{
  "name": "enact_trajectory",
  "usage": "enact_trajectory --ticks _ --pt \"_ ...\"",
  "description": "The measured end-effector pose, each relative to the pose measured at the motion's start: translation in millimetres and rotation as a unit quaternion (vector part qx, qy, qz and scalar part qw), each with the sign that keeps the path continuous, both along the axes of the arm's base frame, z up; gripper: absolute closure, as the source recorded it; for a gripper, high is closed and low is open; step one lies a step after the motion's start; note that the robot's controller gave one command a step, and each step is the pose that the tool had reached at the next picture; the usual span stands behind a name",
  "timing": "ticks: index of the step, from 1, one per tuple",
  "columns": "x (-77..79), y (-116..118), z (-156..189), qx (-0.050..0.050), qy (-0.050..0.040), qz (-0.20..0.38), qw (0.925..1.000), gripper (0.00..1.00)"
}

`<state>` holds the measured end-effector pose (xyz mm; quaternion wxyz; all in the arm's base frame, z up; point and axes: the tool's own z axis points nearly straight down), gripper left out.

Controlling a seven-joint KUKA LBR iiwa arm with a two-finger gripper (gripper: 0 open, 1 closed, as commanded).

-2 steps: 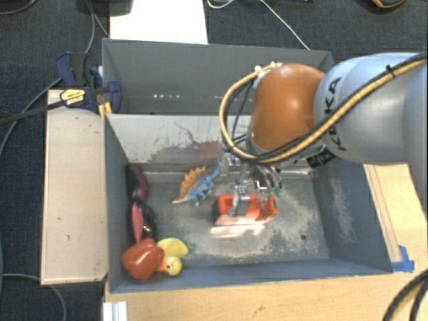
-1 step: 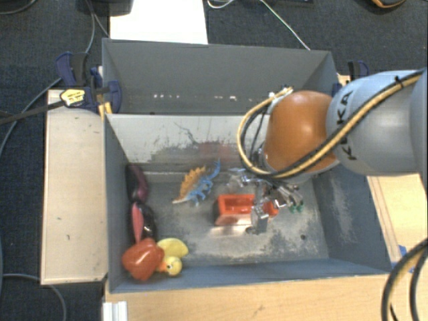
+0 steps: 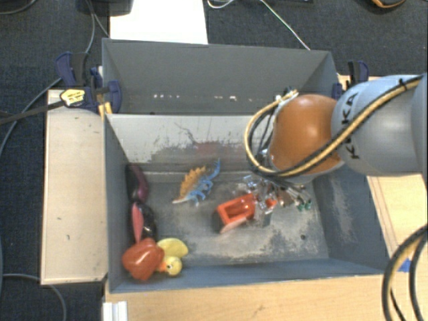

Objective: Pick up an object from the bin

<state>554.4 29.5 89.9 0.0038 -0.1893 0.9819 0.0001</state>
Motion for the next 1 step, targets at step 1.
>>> enact_trajectory --ticks 1 --pt "0.0 0.0 0.0 0.000 0.0001 -0.001 1.0000 1.00"
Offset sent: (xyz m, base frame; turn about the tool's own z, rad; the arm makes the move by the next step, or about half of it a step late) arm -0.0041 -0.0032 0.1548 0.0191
